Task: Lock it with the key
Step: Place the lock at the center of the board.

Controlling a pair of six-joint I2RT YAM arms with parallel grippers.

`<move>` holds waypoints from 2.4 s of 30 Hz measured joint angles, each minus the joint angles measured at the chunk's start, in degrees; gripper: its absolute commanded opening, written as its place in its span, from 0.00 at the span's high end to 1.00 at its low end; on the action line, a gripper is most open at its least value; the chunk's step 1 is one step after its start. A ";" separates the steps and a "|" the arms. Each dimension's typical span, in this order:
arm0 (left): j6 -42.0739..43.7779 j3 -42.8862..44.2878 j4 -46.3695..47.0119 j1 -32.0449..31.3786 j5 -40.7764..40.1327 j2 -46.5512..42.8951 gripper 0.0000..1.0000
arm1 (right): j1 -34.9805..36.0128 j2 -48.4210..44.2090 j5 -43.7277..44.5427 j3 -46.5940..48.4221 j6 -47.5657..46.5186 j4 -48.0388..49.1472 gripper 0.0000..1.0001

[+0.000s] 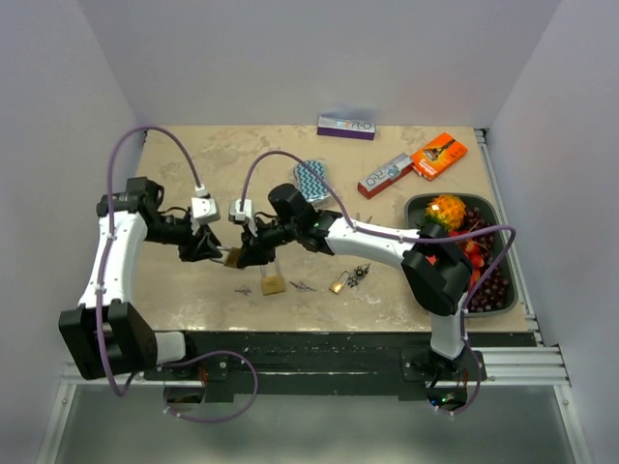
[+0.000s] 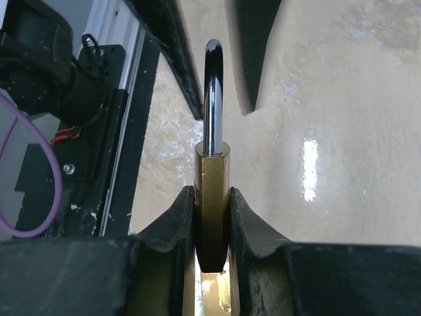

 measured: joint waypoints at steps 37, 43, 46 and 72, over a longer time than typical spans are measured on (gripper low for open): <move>-107.54 -13.57 48.41 7.10 -9.62 -10.27 0.01 | -0.31 1.88 28.92 0.66 44.85 6.12 1.00; -111.49 -13.60 48.39 2.64 -13.53 -7.80 0.04 | 0.24 1.88 29.73 0.68 47.45 6.40 1.00; -112.69 -13.94 48.39 1.22 -14.71 -7.34 0.04 | 0.35 1.88 29.86 1.05 48.50 6.49 1.00; -116.28 -16.15 46.97 -3.30 -19.69 -4.42 1.00 | 1.97 2.14 29.16 1.95 50.58 7.48 0.32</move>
